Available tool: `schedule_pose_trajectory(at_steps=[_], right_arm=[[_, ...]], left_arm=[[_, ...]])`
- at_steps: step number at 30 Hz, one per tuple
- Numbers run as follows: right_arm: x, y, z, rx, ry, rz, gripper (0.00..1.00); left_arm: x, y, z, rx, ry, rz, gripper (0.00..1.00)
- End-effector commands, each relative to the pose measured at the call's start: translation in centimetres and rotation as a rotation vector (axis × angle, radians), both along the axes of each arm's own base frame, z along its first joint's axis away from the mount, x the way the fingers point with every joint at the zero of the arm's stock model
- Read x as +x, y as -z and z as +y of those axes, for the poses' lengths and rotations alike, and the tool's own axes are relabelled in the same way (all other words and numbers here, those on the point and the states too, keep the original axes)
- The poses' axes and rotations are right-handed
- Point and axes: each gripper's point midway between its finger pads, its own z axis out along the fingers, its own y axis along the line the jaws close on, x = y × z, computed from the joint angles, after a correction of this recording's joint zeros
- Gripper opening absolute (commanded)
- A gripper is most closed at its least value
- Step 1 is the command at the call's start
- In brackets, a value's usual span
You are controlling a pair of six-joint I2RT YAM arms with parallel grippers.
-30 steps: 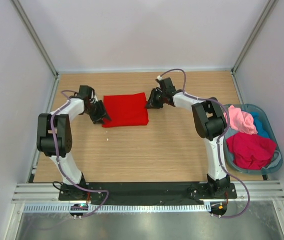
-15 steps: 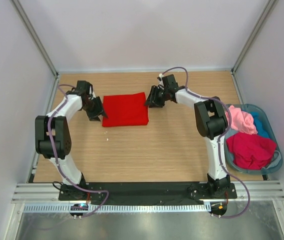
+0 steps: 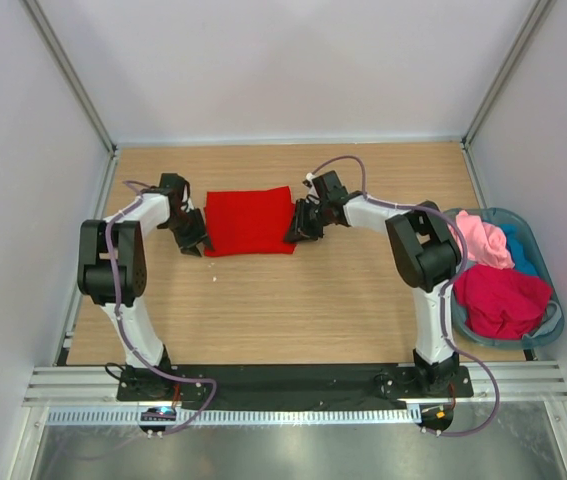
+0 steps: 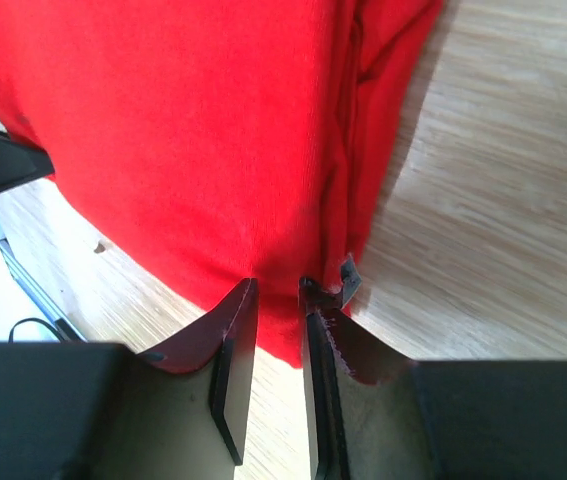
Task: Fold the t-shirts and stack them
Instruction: Neatly place the folded tshirt to the corner
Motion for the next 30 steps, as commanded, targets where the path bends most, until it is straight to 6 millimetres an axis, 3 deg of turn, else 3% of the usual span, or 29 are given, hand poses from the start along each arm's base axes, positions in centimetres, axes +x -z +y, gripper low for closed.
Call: schedule_pose_trajectory(at_steps=[1, 6, 8, 11, 14, 19, 24, 27, 30], right_arm=[[-0.9, 1.8, -2.4, -0.096, 0.023, 0.000, 0.31], [-0.9, 1.4, -2.5, -0.092, 0.021, -0.021, 0.31], [-0.8, 0.5, -2.0, -0.069, 0.007, -0.028, 0.31], [-0.5, -1.4, -1.3, -0.032, -0.006, -0.045, 0.34], [-0.3, -4.5, -0.7, 0.023, -0.009, -0.086, 0.41], [-0.4, -8.9, -0.4, 0.071, -0.016, -0.152, 0.51], [-0.4, -10.9, -0.6, 0.074, -0.029, -0.186, 0.53], [-0.6, -11.4, -0.7, 0.070, -0.035, -0.193, 0.53], [-0.8, -11.7, -0.8, 0.071, -0.035, -0.194, 0.53]], left_arm=[[0.2, 0.0, 0.9, 0.040, 0.000, -0.002, 0.41], [1.2, -1.3, 1.0, 0.034, -0.004, -0.024, 0.41], [2.4, -3.1, 1.2, 0.019, -0.006, -0.075, 0.42], [4.5, -5.4, 1.5, 0.007, -0.002, -0.165, 0.46], [6.1, -6.3, 0.9, -0.040, 0.024, -0.223, 0.48], [7.0, -5.1, -0.9, -0.144, 0.076, -0.218, 0.48], [6.9, -2.9, -1.1, -0.155, 0.070, -0.167, 0.45], [6.5, -1.5, -0.8, -0.139, 0.064, -0.127, 0.39], [6.4, -0.5, 0.0, -0.094, 0.049, -0.101, 0.22]])
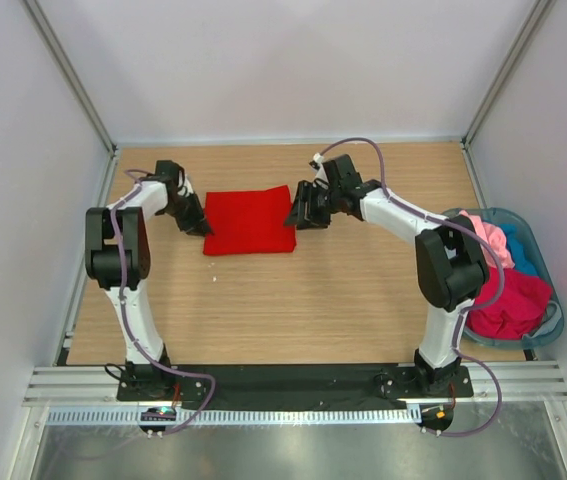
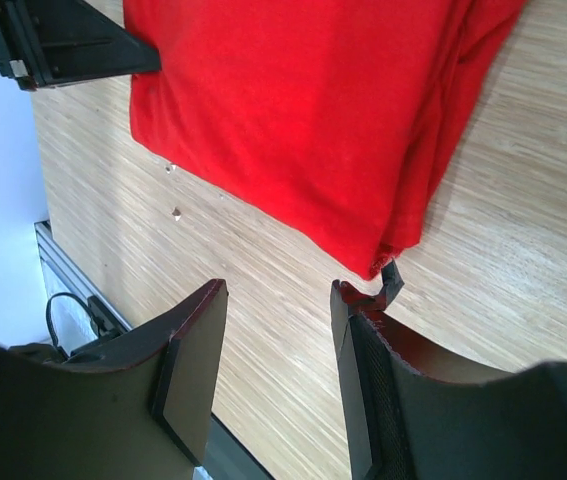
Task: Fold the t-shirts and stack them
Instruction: Neatly place the folded tshirt to the corner
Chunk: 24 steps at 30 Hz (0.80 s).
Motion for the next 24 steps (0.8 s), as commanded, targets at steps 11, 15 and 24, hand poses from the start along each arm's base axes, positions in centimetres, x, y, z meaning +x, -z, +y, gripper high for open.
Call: schedule_pose_trajectory(at_steps=[11, 15, 24], right_arm=[[-0.3, -3.2, -0.5, 0.009, -0.003, -0.050, 0.54], [-0.8, -3.2, -0.8, -0.002, 0.002, -0.039, 0.54], [-1.8, -3.3, -2.0, -0.052, 0.011, -0.027, 0.54]], left_arm=[[5.7, -2.0, 6.6, 0.267, -0.045, -0.094, 0.00], [7.5, -2.3, 11.3, 0.390, -0.074, -0.107, 0.00], [13.5, -2.5, 21.1, 0.507, -0.210, -0.178, 0.00]])
